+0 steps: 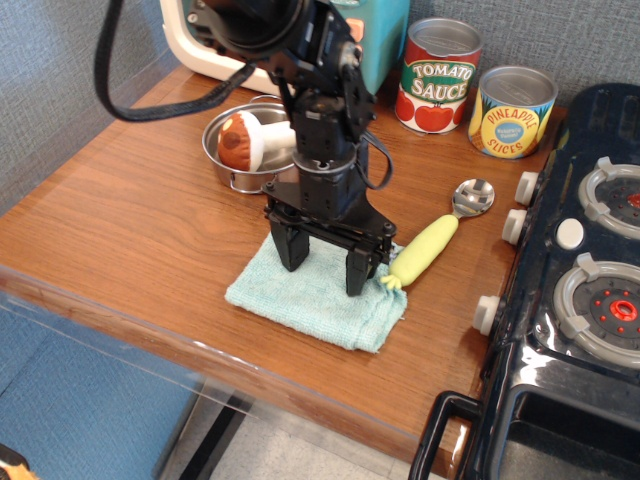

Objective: Move the towel until it touches the corn.

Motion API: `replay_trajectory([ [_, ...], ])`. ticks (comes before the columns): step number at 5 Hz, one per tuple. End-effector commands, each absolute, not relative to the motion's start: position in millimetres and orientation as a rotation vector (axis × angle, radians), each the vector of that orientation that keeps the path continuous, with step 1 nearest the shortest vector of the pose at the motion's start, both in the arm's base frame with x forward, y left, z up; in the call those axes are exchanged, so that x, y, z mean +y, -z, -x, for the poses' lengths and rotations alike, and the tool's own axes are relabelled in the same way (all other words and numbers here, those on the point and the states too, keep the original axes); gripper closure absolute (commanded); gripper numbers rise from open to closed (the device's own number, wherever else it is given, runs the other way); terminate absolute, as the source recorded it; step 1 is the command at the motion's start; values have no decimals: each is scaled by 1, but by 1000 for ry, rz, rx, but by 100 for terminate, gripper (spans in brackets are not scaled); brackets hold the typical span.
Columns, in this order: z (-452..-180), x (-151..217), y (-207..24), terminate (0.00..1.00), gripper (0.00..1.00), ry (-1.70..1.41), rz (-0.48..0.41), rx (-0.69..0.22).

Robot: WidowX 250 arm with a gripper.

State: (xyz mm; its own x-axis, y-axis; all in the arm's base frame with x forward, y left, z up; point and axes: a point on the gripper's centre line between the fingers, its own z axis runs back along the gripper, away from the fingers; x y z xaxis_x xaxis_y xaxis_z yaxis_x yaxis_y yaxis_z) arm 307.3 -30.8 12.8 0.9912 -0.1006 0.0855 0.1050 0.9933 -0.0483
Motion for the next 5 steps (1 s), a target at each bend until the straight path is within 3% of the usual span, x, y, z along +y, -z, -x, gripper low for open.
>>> replay_trajectory([
  [1, -317, -26, -87, 0, 0, 76, -42, -232],
  [2, -322, -19, -109, 0, 0, 51, -17, -262],
  [4, -329, -17, -108, 0, 0, 53, -23, -228],
  [5, -329, -17, -108, 100, 0, 53, -23, -228],
])
